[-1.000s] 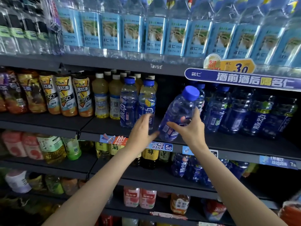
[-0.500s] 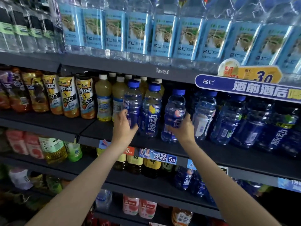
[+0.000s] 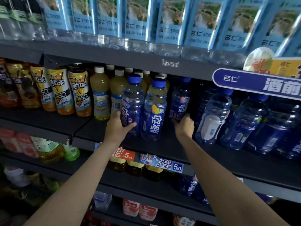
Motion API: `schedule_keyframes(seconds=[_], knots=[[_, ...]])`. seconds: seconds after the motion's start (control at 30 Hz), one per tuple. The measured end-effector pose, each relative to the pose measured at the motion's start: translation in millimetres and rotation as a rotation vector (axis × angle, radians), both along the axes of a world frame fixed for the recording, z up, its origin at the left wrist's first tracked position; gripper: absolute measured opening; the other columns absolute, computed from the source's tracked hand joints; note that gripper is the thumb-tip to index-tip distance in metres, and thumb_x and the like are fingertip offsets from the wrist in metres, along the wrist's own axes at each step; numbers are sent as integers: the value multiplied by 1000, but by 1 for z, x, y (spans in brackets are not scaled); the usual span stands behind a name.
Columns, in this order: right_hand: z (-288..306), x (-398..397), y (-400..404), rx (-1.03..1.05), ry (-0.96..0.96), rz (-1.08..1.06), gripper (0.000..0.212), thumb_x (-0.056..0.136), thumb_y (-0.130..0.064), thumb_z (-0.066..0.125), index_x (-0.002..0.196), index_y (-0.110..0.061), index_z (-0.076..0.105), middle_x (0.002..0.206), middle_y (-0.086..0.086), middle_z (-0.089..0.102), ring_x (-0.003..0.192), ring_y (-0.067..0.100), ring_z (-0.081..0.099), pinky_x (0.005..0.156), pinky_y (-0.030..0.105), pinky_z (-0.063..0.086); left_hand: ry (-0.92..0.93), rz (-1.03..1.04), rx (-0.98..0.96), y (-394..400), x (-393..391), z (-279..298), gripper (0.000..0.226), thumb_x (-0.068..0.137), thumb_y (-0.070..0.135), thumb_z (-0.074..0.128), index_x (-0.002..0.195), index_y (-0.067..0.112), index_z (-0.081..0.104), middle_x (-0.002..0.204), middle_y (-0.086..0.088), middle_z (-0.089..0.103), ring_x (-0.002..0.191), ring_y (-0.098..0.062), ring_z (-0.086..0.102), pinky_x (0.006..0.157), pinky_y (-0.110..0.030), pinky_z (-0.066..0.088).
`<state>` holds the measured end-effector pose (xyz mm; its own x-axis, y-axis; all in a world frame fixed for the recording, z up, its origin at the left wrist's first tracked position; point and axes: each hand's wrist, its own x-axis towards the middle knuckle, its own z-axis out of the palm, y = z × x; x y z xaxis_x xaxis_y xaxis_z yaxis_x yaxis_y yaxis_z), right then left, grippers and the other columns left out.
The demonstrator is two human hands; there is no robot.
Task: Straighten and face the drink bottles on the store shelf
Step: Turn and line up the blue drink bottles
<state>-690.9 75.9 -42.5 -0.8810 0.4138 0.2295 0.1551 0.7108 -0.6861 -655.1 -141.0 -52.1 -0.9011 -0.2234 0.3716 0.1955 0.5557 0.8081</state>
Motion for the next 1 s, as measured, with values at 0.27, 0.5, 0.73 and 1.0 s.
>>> schedule_keyframes(seconds=[0.27,0.5,0.73,1.0], knots=[[6,-14,4,-125,28,88,56,90,-24,64,132,2,39,129,22,52,118,36,50,87,38,42,-10,-22,13,-4,0,0,43,76,19,76,108,6,51,108,-11,64,101,-25,60,82,-32,47],[7,67,-31,-458,96,547,56,85,-33,66,133,-13,43,121,-6,53,113,8,51,87,11,37,-32,38,-44,-4,2,4,44,73,26,79,104,7,53,106,-10,65,99,-26,61,84,-41,50],[-10,61,-35,-175,161,362,51,77,-19,78,118,-1,53,104,8,64,89,15,57,70,9,35,-28,48,-61,-5,4,6,41,73,26,79,101,6,56,102,-9,67,96,-26,62,79,-35,49],[-9,39,4,-148,171,91,47,79,-19,77,112,0,50,110,15,63,100,30,60,75,31,44,-44,-14,-46,-2,13,7,43,71,25,80,102,6,57,102,-5,67,90,-17,61,78,-32,49]])
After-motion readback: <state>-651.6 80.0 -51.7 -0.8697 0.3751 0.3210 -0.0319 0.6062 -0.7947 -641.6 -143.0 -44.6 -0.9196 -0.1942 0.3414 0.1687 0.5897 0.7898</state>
